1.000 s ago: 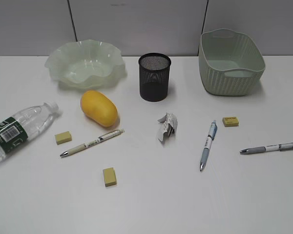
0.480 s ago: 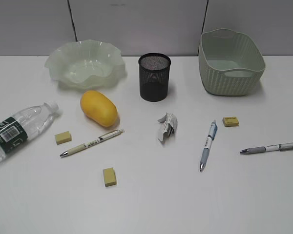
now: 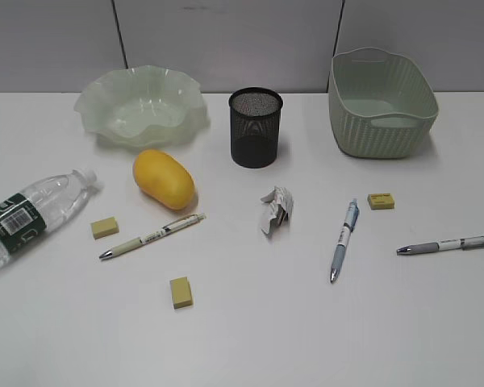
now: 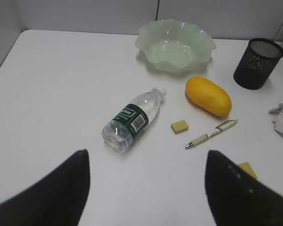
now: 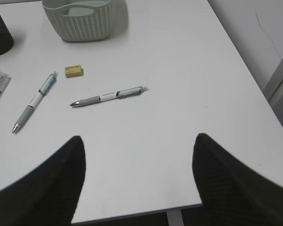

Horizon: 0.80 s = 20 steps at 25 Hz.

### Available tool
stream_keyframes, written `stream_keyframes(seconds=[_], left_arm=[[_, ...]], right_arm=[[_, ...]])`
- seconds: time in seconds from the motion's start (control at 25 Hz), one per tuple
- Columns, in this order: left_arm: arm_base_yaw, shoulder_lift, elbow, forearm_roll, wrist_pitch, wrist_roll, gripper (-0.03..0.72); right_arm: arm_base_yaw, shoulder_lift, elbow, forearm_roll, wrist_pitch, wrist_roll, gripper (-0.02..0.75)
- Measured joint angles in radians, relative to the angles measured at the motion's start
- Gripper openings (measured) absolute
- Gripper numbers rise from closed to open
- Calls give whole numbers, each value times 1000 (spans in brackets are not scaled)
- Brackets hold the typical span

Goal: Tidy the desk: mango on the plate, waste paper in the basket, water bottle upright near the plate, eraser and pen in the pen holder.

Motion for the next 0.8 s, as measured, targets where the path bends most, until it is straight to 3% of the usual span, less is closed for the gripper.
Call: stream_keyframes(seconds=[0.32, 0.56, 0.8], left_arm=[[0, 355, -138, -127, 11, 0, 559], [0, 594, -151, -296, -14, 0, 556], [-11, 818, -152, -363, -68, 0, 556]], right_arm=[[0, 0, 0, 0, 0, 0, 561], [0, 0, 0, 0, 0, 0, 561], [0, 0, 0, 0, 0, 0, 561]])
